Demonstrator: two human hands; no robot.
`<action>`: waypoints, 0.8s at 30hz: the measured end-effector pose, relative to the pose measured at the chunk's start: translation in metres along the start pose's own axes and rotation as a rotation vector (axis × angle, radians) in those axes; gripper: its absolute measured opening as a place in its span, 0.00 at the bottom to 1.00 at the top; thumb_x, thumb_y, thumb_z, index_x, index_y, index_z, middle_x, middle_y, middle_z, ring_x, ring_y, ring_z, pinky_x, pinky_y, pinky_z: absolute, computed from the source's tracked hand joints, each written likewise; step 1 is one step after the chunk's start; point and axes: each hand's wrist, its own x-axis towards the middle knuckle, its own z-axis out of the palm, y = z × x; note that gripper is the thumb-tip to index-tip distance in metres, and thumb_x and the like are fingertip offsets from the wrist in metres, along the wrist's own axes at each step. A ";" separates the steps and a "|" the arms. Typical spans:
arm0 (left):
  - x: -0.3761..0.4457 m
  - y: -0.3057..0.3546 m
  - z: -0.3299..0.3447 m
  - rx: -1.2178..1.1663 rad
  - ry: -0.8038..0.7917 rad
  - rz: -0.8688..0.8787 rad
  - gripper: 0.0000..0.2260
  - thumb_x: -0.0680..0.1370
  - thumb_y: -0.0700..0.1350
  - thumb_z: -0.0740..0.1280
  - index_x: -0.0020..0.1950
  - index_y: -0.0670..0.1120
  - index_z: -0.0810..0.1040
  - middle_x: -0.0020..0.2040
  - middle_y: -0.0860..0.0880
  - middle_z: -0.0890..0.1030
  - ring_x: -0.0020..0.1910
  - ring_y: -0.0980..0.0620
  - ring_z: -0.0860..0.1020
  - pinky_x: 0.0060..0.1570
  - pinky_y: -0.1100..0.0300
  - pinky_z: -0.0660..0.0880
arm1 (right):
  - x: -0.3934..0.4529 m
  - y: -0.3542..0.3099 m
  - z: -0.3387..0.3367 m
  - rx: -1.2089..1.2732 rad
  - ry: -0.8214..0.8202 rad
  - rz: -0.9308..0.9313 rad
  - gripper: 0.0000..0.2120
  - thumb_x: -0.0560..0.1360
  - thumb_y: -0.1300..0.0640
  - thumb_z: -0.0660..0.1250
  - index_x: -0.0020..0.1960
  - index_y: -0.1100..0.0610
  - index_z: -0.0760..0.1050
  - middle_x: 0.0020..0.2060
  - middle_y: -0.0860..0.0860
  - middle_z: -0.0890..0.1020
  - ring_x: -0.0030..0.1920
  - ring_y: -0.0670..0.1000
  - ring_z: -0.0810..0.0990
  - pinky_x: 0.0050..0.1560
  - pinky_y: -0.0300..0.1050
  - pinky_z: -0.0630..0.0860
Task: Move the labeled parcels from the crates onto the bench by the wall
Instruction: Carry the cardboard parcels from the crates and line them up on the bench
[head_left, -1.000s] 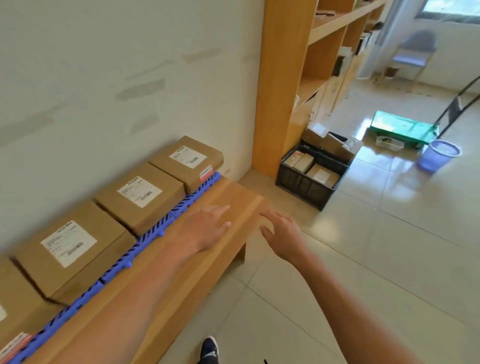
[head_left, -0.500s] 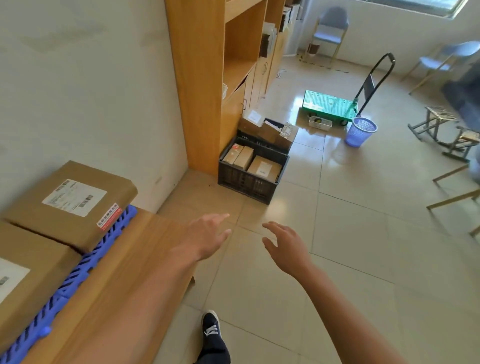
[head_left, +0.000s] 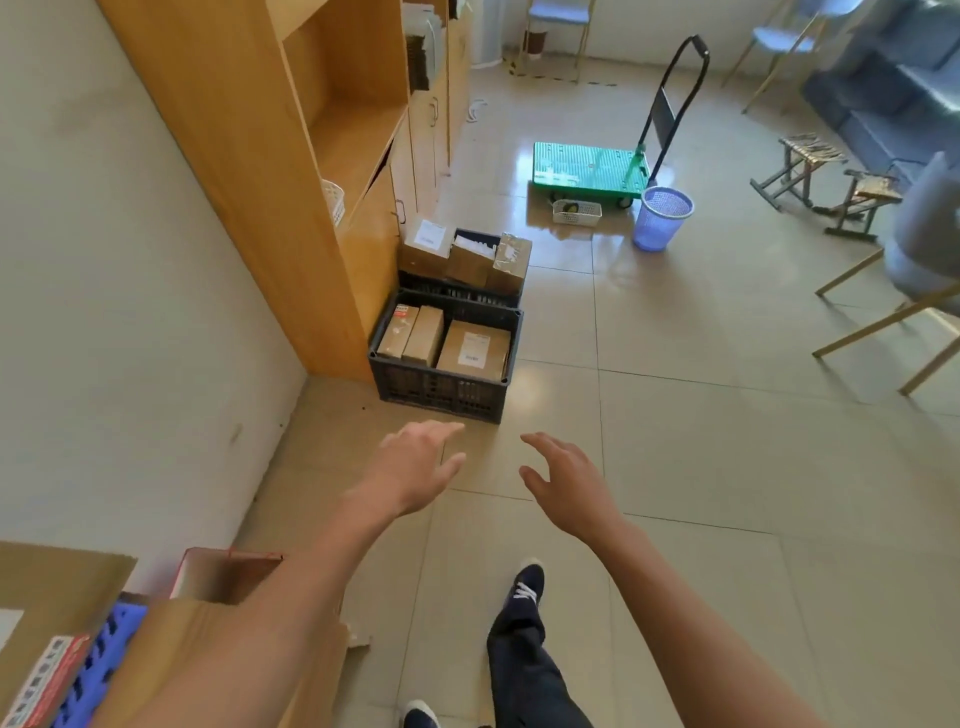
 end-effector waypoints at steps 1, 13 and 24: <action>0.027 0.002 -0.002 0.008 -0.010 0.002 0.24 0.82 0.57 0.62 0.78 0.53 0.67 0.74 0.51 0.72 0.73 0.52 0.69 0.72 0.46 0.68 | 0.022 0.010 -0.006 0.009 -0.003 0.003 0.24 0.83 0.50 0.62 0.77 0.50 0.65 0.74 0.48 0.71 0.74 0.52 0.67 0.73 0.51 0.66; 0.232 0.016 -0.049 -0.021 -0.037 -0.101 0.23 0.82 0.56 0.63 0.77 0.53 0.67 0.74 0.51 0.73 0.73 0.51 0.70 0.72 0.47 0.69 | 0.235 0.070 -0.093 0.018 -0.038 -0.028 0.24 0.82 0.51 0.64 0.77 0.51 0.66 0.73 0.49 0.72 0.74 0.53 0.68 0.73 0.51 0.66; 0.388 -0.070 -0.061 -0.194 -0.089 -0.218 0.23 0.82 0.56 0.63 0.77 0.55 0.68 0.74 0.52 0.72 0.73 0.51 0.70 0.69 0.48 0.71 | 0.417 0.069 -0.078 0.014 -0.161 0.041 0.25 0.82 0.50 0.64 0.77 0.49 0.65 0.74 0.48 0.71 0.74 0.51 0.67 0.74 0.51 0.65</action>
